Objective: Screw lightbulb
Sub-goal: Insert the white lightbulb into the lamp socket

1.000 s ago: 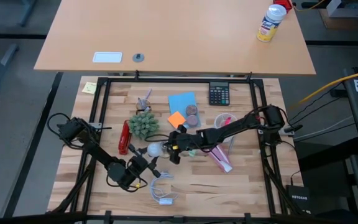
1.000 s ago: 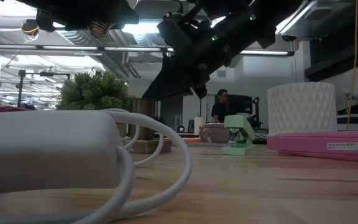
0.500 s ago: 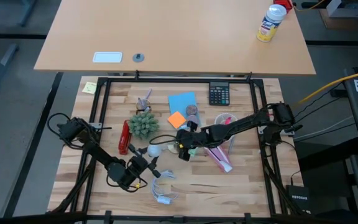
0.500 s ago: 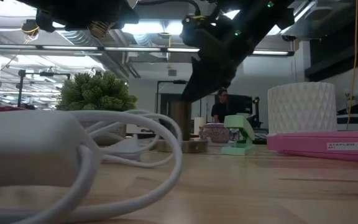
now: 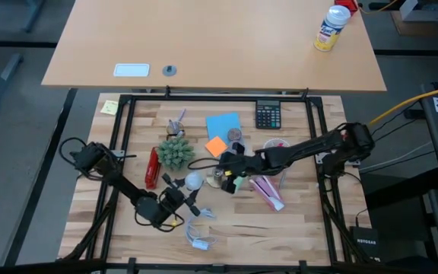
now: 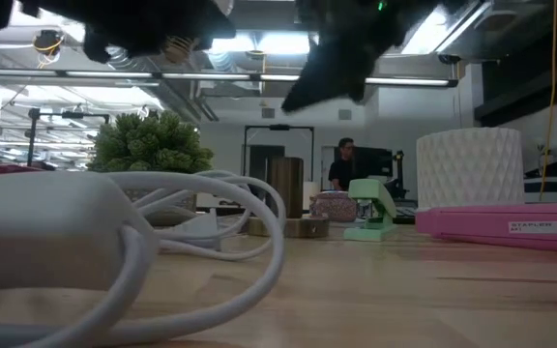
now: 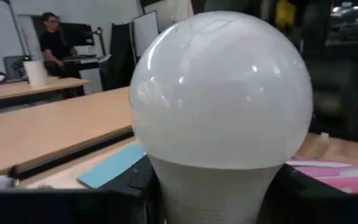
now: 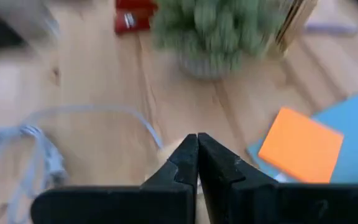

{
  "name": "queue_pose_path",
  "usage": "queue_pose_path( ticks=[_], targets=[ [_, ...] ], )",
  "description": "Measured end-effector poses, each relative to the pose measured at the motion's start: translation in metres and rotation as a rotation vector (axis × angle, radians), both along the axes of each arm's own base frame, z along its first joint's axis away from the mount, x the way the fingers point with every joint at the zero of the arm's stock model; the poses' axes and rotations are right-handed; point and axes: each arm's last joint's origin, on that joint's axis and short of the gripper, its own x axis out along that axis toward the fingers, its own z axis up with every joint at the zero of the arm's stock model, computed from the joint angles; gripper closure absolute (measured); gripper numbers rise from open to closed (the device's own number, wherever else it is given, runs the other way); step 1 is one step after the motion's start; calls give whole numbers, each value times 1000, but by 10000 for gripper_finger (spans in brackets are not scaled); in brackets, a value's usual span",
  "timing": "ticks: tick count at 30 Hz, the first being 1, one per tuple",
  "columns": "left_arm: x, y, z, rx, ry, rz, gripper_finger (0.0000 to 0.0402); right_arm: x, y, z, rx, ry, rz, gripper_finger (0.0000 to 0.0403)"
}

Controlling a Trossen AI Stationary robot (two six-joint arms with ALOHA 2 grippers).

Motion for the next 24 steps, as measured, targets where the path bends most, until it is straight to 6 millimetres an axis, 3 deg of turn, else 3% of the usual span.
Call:
queue_pose_path(
  ticks=[5, 12, 24],
  targets=[
    [13, 13, -11, -29, -13, -35, 244, -8, -1, 22, 8, -67, 15, 386],
    [30, 41, -18, -168, -121, -44, 244, -7, 0, 19, 17, -50, 29, 386],
    [52, 83, -29, -269, -81, -187, 246, -7, -2, 19, 2, -55, 7, 386]
  ],
)
